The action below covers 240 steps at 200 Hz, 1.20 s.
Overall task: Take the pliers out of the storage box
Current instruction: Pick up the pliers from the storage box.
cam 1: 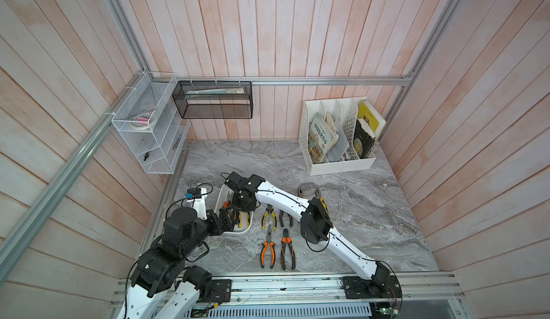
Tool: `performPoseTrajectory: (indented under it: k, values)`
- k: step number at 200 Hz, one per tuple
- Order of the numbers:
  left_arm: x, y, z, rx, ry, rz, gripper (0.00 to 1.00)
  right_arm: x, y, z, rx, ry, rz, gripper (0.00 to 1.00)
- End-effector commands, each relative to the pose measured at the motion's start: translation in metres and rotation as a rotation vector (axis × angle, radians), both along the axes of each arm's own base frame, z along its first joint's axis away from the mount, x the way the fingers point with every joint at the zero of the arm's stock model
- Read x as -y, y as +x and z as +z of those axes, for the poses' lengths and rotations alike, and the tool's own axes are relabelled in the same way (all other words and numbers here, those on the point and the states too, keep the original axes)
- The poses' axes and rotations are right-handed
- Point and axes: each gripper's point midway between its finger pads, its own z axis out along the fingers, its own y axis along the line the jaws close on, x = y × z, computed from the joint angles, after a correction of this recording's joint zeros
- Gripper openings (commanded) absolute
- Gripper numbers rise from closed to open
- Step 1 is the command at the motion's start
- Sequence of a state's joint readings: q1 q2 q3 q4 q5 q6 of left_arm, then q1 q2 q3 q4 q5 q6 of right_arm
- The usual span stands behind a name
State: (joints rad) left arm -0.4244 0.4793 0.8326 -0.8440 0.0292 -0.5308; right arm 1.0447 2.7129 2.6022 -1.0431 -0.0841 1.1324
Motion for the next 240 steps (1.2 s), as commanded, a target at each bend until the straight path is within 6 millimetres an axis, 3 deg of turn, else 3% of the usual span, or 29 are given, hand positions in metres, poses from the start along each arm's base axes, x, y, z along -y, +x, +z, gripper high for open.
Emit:
performPoseTrajectory:
  k: [1,50,52,55,76,115,137,165,189,213,240]
  values:
    - [0.003,0.001,0.001,0.020,0.003,-0.024,1.00,0.032,0.000,-0.058,-0.033,-0.165,-0.005,0.02]
    - [0.002,0.000,0.001,0.022,0.002,-0.019,1.00,0.015,0.023,0.018,0.127,-0.046,0.002,0.00]
    - [0.002,0.000,0.001,0.023,0.002,-0.019,1.00,0.014,0.025,0.035,0.146,-0.020,0.003,0.00]
    - [0.002,0.000,0.001,0.023,0.003,-0.018,1.00,0.012,0.026,0.045,0.160,-0.005,0.005,0.00]
    - [0.000,0.000,0.003,0.033,-0.001,-0.009,1.00,0.011,0.034,0.091,0.222,0.067,0.016,0.00]
    - [-0.003,-0.001,0.004,0.040,-0.004,0.006,1.00,0.029,0.045,0.173,0.323,0.161,0.021,0.00]
    - [-0.002,0.003,-0.001,0.015,0.005,0.012,1.00,0.046,0.043,0.207,0.372,0.169,0.035,0.00]
    - [0.004,0.010,-0.015,-0.057,0.030,-0.003,1.00,0.088,0.038,0.236,0.448,0.066,0.058,0.00]
    - [0.009,0.018,-0.035,-0.149,0.074,-0.011,1.00,0.144,0.028,0.245,0.492,-0.085,0.083,0.00]
    - [0.011,0.023,-0.049,-0.218,0.105,-0.009,1.00,0.205,0.016,0.237,0.507,-0.179,0.095,0.00]
    - [0.011,0.026,-0.061,-0.271,0.129,0.001,1.00,0.278,0.008,0.207,0.491,-0.126,0.039,0.00]
